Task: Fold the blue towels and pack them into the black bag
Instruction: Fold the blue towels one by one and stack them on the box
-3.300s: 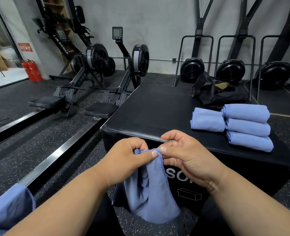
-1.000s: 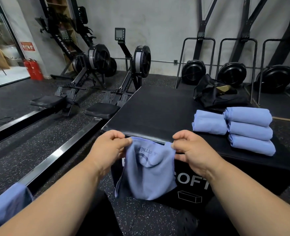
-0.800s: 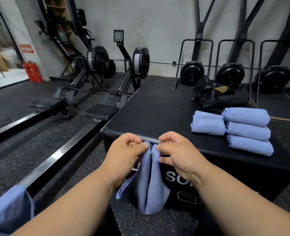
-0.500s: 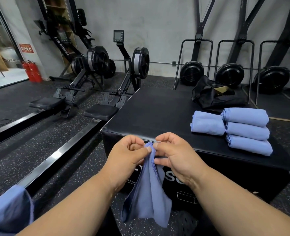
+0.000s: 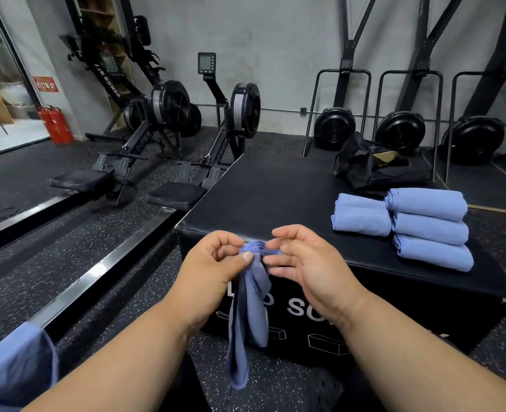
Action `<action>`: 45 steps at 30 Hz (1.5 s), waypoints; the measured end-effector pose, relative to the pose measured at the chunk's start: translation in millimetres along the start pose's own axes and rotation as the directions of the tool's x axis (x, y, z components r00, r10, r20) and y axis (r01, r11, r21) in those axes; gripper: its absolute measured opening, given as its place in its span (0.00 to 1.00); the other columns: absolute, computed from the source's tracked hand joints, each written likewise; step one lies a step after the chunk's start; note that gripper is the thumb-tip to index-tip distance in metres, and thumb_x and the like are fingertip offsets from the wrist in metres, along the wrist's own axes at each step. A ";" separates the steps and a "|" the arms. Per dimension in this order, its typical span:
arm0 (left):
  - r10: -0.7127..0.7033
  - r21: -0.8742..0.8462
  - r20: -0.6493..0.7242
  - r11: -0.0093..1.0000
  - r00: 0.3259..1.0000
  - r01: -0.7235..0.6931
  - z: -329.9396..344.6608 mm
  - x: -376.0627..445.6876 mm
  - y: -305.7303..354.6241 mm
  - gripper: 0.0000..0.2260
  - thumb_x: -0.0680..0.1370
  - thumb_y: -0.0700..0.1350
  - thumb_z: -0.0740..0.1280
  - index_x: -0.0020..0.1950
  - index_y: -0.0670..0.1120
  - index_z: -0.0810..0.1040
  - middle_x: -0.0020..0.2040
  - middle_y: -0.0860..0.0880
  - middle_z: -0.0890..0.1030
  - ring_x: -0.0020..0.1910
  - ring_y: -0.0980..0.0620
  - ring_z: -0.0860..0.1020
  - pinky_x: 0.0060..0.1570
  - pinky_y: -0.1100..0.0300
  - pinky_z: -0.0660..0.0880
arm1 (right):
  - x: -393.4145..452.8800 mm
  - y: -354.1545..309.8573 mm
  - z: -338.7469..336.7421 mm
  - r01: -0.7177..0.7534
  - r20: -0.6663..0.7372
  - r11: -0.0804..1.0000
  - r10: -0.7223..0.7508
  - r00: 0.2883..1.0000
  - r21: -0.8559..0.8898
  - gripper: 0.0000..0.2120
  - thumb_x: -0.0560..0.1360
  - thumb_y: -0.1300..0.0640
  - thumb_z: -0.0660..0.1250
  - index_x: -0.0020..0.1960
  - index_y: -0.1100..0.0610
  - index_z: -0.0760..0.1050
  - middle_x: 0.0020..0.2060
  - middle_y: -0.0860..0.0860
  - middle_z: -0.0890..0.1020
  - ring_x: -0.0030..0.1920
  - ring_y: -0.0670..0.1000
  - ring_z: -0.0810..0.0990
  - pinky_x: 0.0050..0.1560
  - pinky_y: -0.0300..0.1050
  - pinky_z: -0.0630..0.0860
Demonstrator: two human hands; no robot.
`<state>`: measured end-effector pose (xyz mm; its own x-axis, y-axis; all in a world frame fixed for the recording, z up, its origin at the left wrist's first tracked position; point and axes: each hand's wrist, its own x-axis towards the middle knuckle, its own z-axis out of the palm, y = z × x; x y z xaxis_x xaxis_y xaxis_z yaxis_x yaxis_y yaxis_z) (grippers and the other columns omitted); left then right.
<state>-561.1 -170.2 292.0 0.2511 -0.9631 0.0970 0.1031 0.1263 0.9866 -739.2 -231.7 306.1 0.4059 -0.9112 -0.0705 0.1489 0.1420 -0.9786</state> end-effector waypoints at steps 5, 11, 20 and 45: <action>-0.043 -0.019 0.094 0.999 0.995 0.045 -17.7 9.1 11.4 0.15 0.75 0.33 0.75 0.58 0.45 0.78 0.43 0.50 0.84 0.42 0.54 0.83 0.44 0.62 0.79 | 4.4 12.4 -21.5 0.065 0.096 0.889 -0.024 0.995 -0.454 0.25 0.76 0.67 0.71 0.66 0.44 0.76 0.57 0.43 0.84 0.43 0.45 0.80 0.49 0.37 0.76; -0.058 -0.018 0.133 0.998 0.989 0.061 -26.3 9.4 15.8 0.19 0.70 0.38 0.74 0.60 0.43 0.79 0.43 0.48 0.83 0.38 0.56 0.81 0.38 0.66 0.76 | 14.6 30.3 -27.1 0.084 0.149 0.890 -0.018 0.989 -0.447 0.11 0.76 0.67 0.73 0.56 0.58 0.80 0.53 0.53 0.87 0.51 0.49 0.85 0.57 0.41 0.80; -0.055 0.132 0.040 0.990 0.998 0.049 -52.5 10.8 8.0 0.15 0.76 0.33 0.75 0.61 0.44 0.79 0.43 0.49 0.83 0.43 0.54 0.80 0.48 0.60 0.77 | 3.1 14.4 -31.0 0.247 0.224 0.833 -0.152 0.963 -0.495 0.09 0.80 0.65 0.69 0.52 0.54 0.72 0.34 0.41 0.75 0.33 0.47 0.68 0.37 0.38 0.69; -0.077 0.358 -0.007 0.931 0.997 0.074 -52.4 36.7 -24.1 0.12 0.80 0.39 0.71 0.61 0.50 0.76 0.42 0.50 0.80 0.41 0.52 0.77 0.48 0.53 0.74 | 15.8 -0.7 -40.9 0.121 0.175 0.653 0.019 0.984 -0.748 0.07 0.78 0.56 0.71 0.50 0.46 0.86 0.44 0.43 0.88 0.44 0.44 0.85 0.50 0.40 0.79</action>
<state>-504.0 -196.1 265.0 0.2489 -0.9683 0.0203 -0.2301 -0.0387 0.9724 -769.7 -262.0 297.8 0.5603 -0.8265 -0.0539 -0.5284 -0.3066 -0.7917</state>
